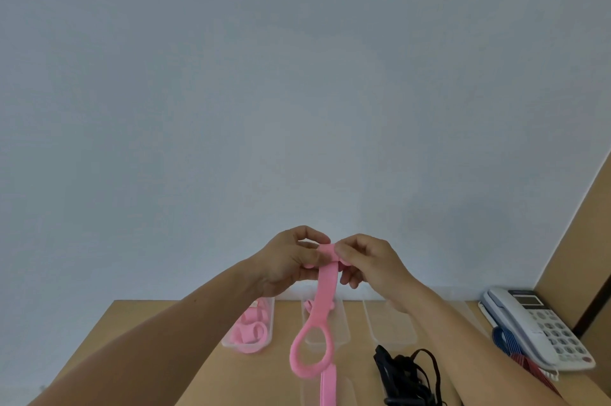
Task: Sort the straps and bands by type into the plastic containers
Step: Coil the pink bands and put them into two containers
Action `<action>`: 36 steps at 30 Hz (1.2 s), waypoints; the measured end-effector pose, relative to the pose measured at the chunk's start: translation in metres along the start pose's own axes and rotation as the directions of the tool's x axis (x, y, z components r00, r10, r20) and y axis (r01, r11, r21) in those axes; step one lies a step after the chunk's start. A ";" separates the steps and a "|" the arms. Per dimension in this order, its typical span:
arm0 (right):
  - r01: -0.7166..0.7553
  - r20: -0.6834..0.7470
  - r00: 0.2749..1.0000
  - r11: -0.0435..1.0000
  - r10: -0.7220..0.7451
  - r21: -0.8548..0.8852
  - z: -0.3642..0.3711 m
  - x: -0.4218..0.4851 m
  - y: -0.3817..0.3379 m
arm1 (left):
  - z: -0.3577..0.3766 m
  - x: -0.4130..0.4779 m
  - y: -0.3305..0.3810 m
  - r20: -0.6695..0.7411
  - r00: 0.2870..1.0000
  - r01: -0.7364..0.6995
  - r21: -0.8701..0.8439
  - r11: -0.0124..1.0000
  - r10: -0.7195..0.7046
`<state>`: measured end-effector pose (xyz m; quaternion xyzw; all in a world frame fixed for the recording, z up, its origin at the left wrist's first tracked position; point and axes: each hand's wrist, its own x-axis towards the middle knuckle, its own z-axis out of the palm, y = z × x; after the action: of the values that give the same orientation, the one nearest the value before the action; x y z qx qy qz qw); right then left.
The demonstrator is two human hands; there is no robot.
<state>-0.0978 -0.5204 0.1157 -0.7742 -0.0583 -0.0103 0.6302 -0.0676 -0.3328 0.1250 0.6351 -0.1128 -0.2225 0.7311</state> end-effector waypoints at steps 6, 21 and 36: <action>0.070 -0.009 0.997 0.996 -0.071 -0.046 0.005 0.002 -0.002 | -0.004 -0.004 -0.002 -0.017 0.998 0.058 0.010 0.998 -0.058; 0.226 -0.044 0.969 0.941 -0.244 -0.252 0.004 0.002 0.008 | -0.002 -0.005 0.003 0.127 0.985 0.119 0.002 0.993 -0.119; -0.070 -0.025 0.997 0.997 0.070 -0.015 -0.009 0.005 0.005 | 0.002 0.014 -0.007 0.018 1.000 -0.012 0.091 0.996 0.010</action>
<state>-0.0914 -0.5301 0.1133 -0.7807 -0.0234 0.0017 0.6245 -0.0569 -0.3417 0.1172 0.6653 -0.1328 -0.2186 0.7014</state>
